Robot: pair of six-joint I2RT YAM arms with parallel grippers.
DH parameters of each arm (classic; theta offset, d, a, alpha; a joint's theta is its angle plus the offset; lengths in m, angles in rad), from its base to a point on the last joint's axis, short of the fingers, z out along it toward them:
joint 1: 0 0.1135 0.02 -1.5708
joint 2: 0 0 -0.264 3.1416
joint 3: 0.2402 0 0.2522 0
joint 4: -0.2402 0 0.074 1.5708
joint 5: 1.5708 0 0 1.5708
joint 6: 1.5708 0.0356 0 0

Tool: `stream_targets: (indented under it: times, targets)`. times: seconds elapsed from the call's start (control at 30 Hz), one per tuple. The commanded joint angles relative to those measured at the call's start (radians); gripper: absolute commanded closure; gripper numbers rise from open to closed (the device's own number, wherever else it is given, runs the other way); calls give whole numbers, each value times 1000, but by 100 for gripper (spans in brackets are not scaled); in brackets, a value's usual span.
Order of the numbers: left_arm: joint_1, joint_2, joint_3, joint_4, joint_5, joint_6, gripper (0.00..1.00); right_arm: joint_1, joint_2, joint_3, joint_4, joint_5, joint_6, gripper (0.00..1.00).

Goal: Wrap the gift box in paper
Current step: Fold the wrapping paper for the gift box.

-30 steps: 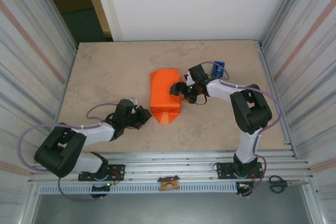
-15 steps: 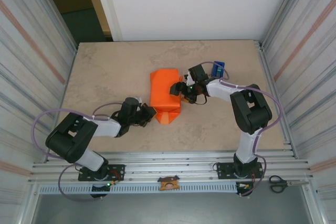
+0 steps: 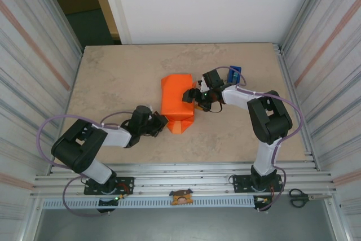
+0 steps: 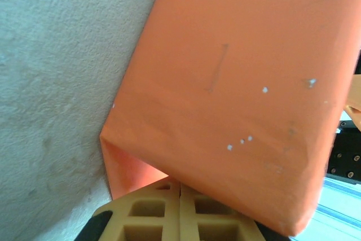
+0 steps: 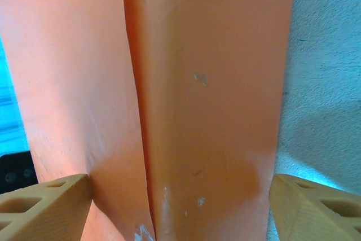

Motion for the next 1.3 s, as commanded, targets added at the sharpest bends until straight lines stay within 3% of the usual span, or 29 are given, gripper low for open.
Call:
stream_targets:
  times: [0.0, 0.83, 1.27]
  targets:
    - [-9, -6, 7, -19, -33, -13, 100, 9, 5, -30, -51, 23, 14, 19]
    - [-48, 133, 71, 70, -69, -62, 100, 13, -1, -41, -54, 18, 16, 19]
    - [-51, 73, 88, -10, -60, -75, 100, 15, -6, -48, -58, 24, 14, 19]
